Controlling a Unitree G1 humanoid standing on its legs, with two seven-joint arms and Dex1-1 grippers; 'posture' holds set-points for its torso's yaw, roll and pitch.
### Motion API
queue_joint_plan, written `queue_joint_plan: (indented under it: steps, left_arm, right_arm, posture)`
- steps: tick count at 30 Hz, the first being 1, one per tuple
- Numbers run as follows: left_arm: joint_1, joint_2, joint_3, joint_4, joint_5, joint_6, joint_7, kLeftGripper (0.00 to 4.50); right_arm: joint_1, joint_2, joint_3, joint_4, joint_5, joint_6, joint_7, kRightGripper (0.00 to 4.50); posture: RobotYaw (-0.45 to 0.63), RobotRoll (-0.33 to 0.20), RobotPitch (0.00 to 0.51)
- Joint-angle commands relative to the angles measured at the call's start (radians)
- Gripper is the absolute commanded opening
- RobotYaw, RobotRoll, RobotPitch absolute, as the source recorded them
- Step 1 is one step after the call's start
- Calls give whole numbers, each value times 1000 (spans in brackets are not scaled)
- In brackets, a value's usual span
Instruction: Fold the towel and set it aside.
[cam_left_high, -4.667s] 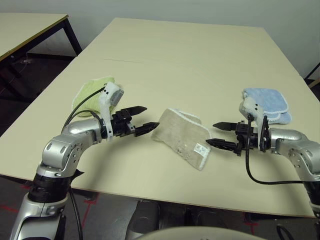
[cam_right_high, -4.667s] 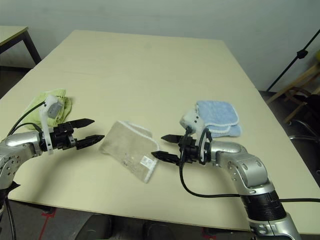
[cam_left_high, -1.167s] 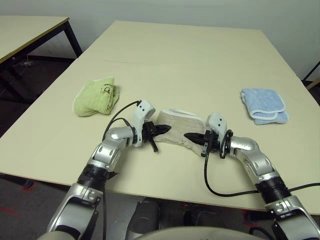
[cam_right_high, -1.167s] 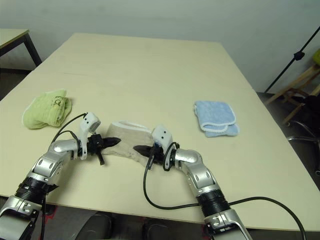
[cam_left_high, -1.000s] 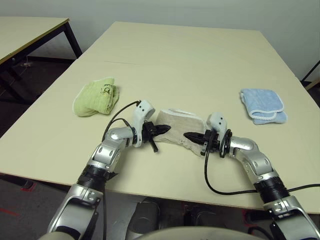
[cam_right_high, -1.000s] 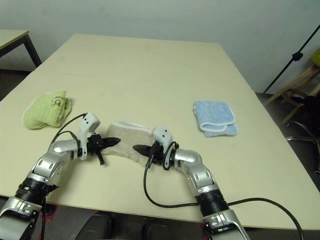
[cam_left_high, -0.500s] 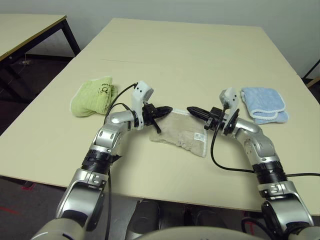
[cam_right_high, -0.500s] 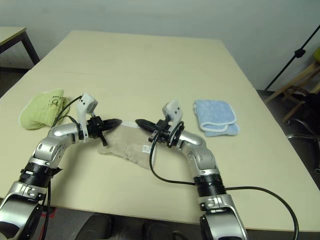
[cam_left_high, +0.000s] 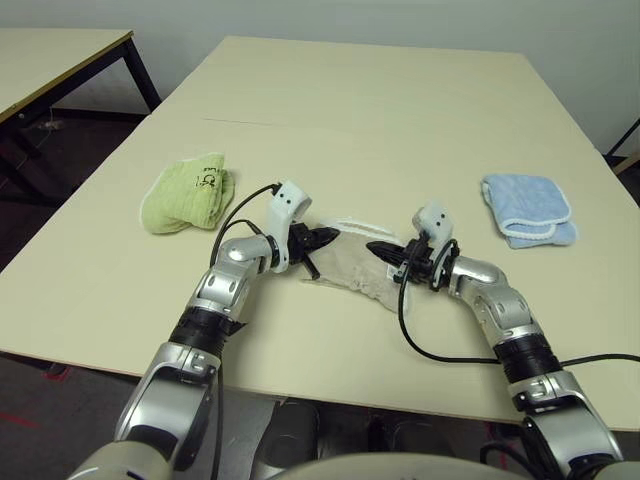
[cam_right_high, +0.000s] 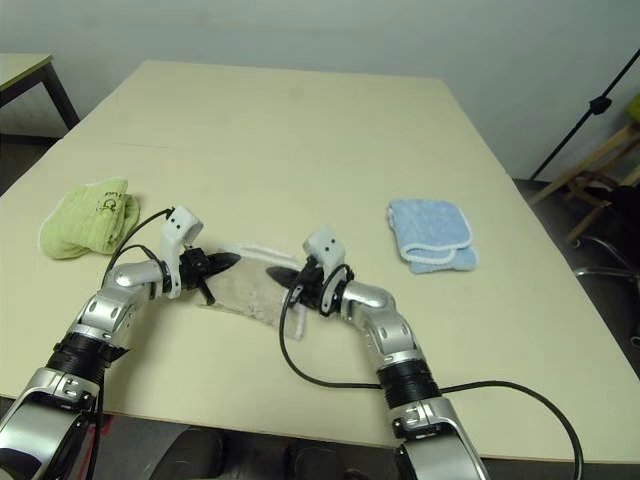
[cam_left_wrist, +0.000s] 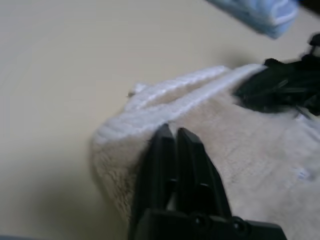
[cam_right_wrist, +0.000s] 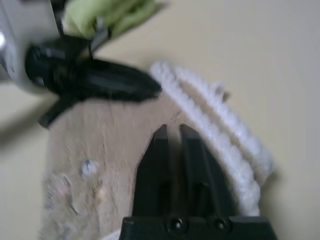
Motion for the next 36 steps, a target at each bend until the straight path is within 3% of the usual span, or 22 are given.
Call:
queue_joint_plan:
  steps: [1,8,9,15,21,27,36]
  left_arm:
    - [20,44,47,-73,-58,-32,-72,1622]
    - [43,169,145,-178,-162,-39,-184,4098]
    - [48,192,158,-192,-181,-35,-207,4413]
    - [107,305,213,-260,-288,-15,-368,4464]
    - [173,359,264,-281,-345,-28,-445,4464]
    - [200,357,264,-350,-368,13,-420,4464]
    - [185,349,253,-361,-367,36,-394,4464]
  right_arm:
    - [5,-30,-84,-120,107,165,-49,1742]
    - [-12,-90,-244,-282,236,552,-296,4347]
    - [-26,-103,-271,-294,259,645,-337,4500]
    - [-179,-107,-498,-186,347,1165,-452,4500]
    - [-164,-97,-469,-103,474,1185,-564,4500]
    - [-122,-33,-422,-80,582,1185,-694,4500]
    - [-164,117,-438,-9,565,1185,-817,4500]
  posture:
    - [136,0,84]
    - [142,0,79]
    - [143,0,79]
    - [143,0,76]
    - [150,0,67]
    - [168,0,61]
    - [172,0,53]
